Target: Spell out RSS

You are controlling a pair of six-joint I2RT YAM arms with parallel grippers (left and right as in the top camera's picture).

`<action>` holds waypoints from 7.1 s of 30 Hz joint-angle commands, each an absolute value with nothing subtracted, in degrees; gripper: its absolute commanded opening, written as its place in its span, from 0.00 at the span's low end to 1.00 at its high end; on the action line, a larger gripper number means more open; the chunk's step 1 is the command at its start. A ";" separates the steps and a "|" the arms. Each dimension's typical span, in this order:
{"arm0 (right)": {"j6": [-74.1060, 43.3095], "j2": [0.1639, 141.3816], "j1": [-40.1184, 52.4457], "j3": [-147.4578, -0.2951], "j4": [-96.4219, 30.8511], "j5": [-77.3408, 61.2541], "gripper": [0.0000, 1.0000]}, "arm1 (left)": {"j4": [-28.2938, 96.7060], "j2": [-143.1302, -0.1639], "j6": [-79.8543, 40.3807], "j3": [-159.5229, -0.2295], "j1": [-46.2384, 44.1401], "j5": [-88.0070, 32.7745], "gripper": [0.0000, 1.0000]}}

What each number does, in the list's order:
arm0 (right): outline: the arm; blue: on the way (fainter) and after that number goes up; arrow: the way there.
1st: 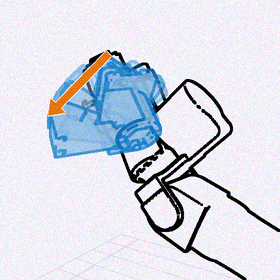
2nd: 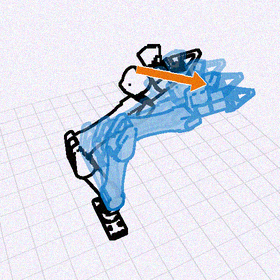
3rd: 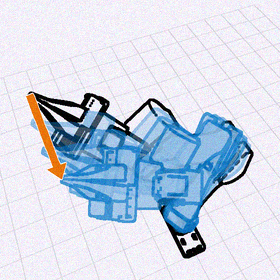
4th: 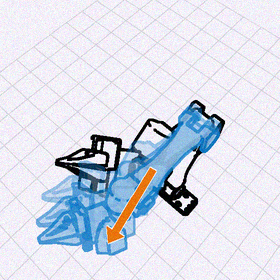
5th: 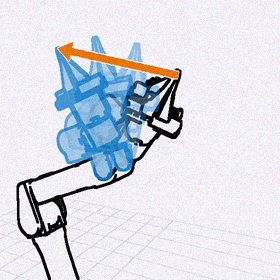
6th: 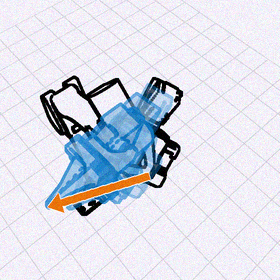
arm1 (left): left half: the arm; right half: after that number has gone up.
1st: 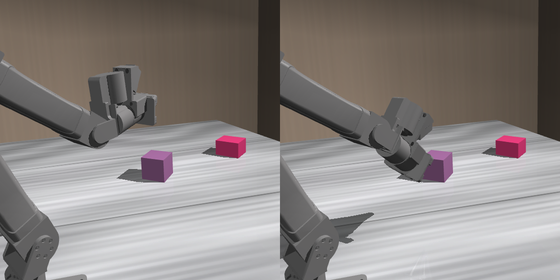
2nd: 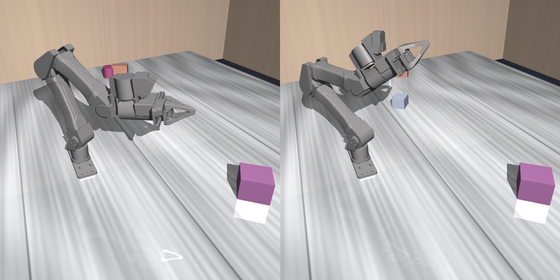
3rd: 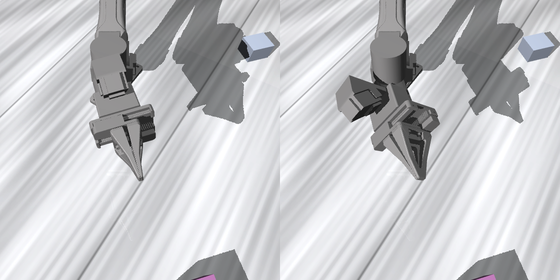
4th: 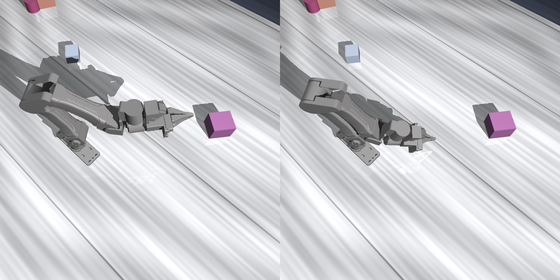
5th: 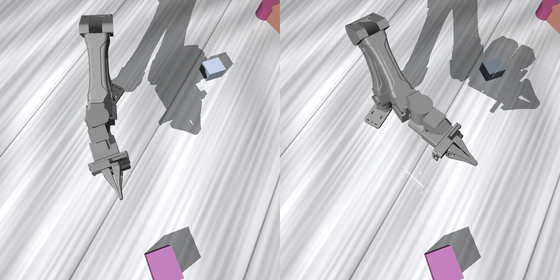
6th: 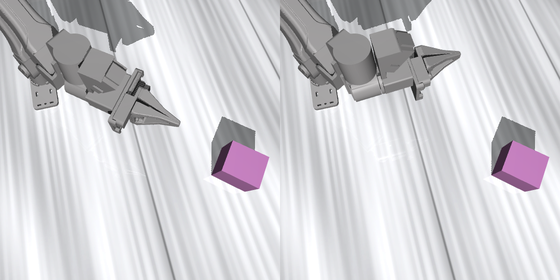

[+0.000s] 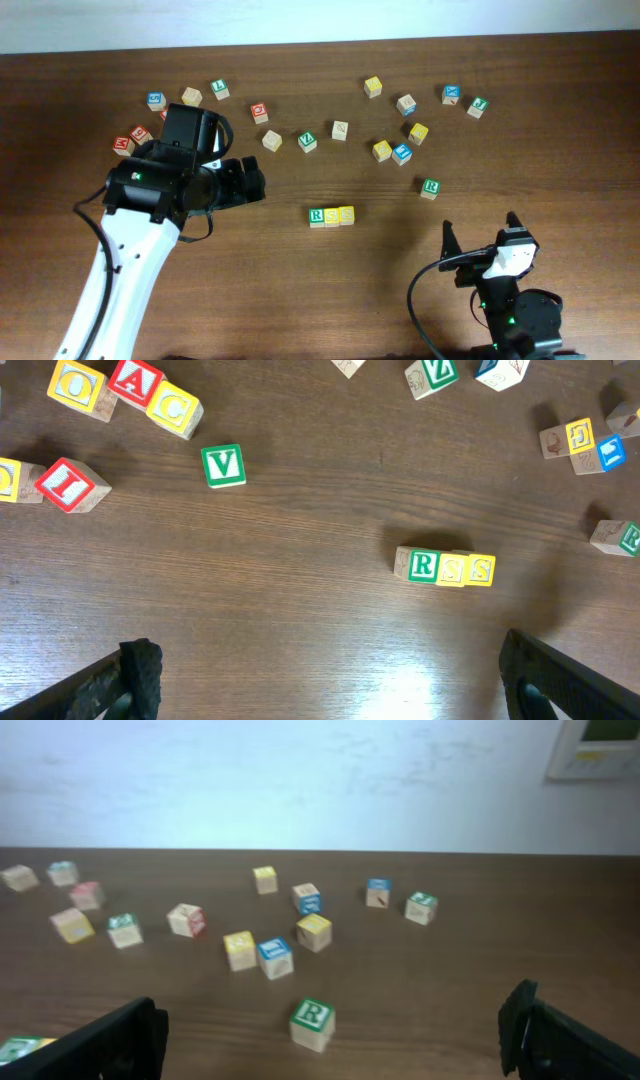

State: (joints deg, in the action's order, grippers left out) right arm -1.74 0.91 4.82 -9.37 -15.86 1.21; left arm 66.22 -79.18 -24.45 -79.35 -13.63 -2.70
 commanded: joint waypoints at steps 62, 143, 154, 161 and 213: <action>-0.86 0.21 0.36 -0.32 -4.67 0.67 0.98 | 66.11 -78.83 -23.92 -79.96 -13.28 -2.07 0.99; -0.86 0.21 0.36 -0.32 -4.67 0.67 0.98 | 29.47 -16.84 0.99 -21.23 -2.02 -11.79 0.99; -0.86 0.21 0.36 -0.32 -4.67 0.67 0.98 | 13.76 -5.65 0.97 -9.58 -2.02 -11.79 0.99; -0.86 0.21 0.36 -0.32 -4.67 0.67 0.98 | 3.92 -0.62 0.97 -3.05 -2.02 -11.60 0.99; -0.86 0.21 0.36 -0.32 -4.67 0.67 0.98 | 4.43 -0.30 0.86 -0.49 -1.96 4.32 0.99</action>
